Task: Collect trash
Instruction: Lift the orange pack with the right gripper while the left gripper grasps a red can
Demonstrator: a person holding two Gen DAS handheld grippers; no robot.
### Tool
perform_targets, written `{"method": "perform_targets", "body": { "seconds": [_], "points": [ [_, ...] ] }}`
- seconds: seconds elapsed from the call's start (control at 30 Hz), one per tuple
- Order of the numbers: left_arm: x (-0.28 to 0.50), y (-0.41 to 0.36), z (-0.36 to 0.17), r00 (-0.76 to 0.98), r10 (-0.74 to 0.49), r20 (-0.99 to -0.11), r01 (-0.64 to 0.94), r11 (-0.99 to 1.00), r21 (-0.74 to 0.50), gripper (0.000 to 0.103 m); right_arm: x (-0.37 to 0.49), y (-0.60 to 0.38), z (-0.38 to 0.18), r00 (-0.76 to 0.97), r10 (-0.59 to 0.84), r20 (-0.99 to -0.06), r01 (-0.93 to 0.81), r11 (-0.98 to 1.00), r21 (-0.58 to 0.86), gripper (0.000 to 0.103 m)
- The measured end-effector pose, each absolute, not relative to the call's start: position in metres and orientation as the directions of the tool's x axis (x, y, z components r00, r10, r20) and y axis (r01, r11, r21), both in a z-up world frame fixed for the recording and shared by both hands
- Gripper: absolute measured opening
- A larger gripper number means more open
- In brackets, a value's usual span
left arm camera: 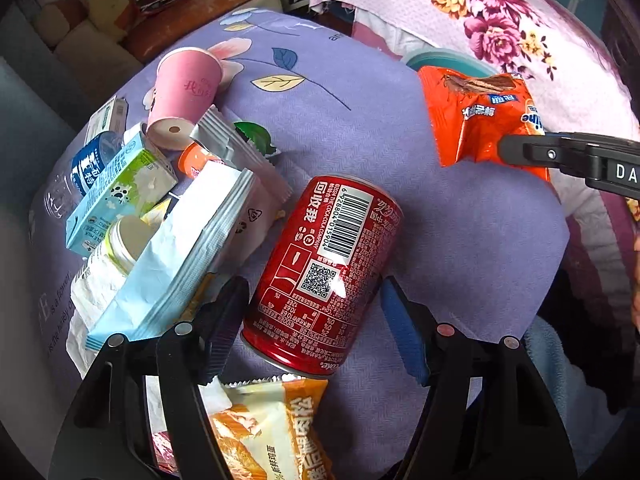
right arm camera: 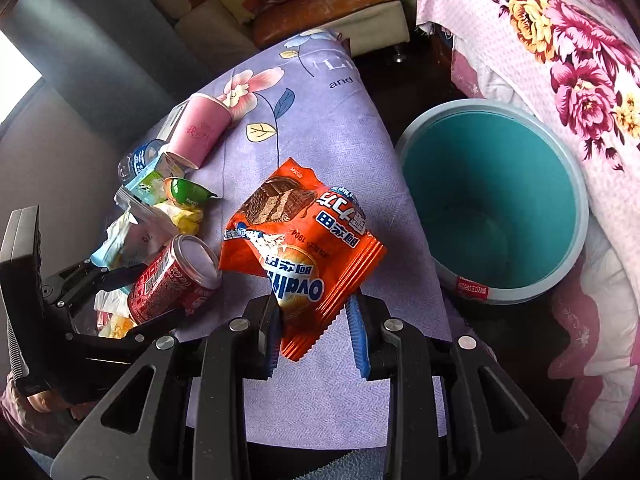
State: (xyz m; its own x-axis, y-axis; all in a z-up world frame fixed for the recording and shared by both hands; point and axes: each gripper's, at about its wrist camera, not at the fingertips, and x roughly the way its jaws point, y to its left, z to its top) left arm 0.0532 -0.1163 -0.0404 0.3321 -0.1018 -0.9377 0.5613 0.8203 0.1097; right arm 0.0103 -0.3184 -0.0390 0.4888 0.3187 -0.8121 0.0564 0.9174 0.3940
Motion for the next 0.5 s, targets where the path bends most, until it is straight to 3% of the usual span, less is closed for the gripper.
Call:
{"method": "perform_targets", "body": {
  "seconds": [0.3, 0.5],
  "points": [
    [0.055, -0.132, -0.011, 0.344, -0.195, -0.918, 0.544, 0.838, 0.026, 0.062, 0.006, -0.34, -0.038, 0.518, 0.314, -0.796, 0.086, 0.906, 0.414, 0.027],
    [0.054, -0.148, -0.037, 0.282, -0.148, -0.948, 0.592, 0.804, 0.051, 0.062, 0.004, -0.343, -0.041, 0.507, 0.327, -0.797, 0.086, 0.901, 0.424, 0.027]
  ]
}}
